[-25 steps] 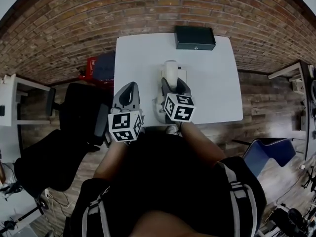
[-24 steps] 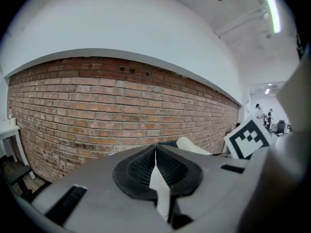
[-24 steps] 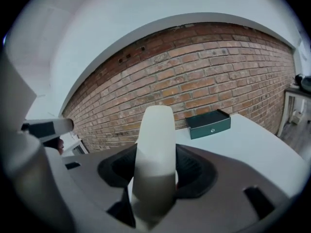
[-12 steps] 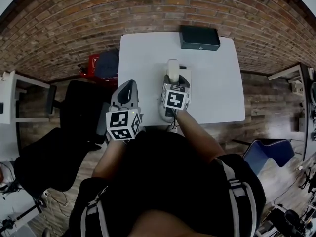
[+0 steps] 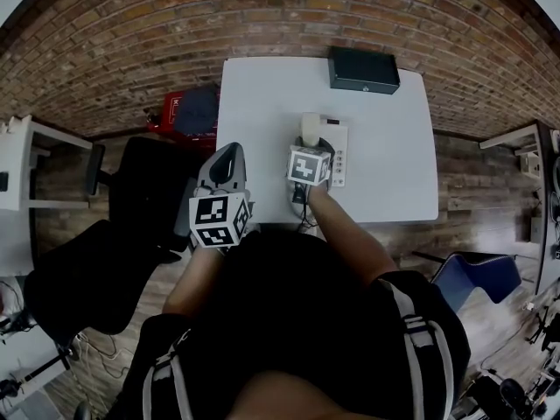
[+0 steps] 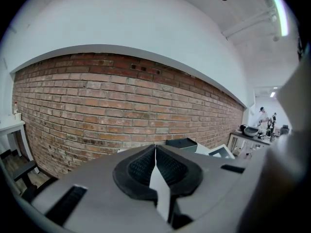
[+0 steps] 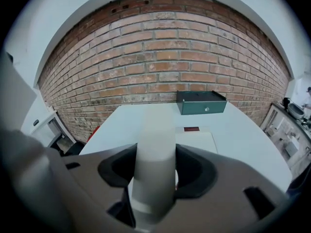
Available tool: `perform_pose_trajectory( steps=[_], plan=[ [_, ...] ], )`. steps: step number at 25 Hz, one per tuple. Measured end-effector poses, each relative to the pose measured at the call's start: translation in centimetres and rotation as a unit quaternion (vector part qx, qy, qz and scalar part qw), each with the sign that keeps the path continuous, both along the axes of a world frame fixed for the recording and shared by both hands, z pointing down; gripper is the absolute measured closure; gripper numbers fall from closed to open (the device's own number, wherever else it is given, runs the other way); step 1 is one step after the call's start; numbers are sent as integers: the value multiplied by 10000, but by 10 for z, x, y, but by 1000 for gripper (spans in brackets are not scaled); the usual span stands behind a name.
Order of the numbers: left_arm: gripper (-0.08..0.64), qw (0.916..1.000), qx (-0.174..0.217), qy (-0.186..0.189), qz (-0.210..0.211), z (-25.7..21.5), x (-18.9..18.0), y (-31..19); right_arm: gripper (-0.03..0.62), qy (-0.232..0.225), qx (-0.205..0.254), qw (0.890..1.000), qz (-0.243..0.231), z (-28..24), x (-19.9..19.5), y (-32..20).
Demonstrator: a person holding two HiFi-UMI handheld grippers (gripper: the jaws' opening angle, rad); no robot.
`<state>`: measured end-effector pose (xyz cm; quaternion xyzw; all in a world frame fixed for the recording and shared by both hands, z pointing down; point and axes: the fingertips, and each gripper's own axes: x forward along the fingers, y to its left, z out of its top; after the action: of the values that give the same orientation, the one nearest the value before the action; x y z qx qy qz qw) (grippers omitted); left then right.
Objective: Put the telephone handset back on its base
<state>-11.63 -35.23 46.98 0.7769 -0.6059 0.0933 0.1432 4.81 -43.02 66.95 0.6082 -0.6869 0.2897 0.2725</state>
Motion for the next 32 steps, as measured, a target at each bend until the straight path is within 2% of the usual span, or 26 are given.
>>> perform_pose_trajectory(
  steps=[10, 16, 32],
  plan=[
    [555, 9999, -90, -82, -29, 5, -7, -1, 388, 160, -401, 9990, 148, 35, 0, -3],
    [555, 9999, -127, -73, -87, 7, -14, -1, 388, 336, -290, 9990, 83, 34, -6, -8],
    [555, 9999, -115, -54, 37, 7, -6, -2, 388, 182, -470, 9986, 171, 43, -1, 2]
  ],
)
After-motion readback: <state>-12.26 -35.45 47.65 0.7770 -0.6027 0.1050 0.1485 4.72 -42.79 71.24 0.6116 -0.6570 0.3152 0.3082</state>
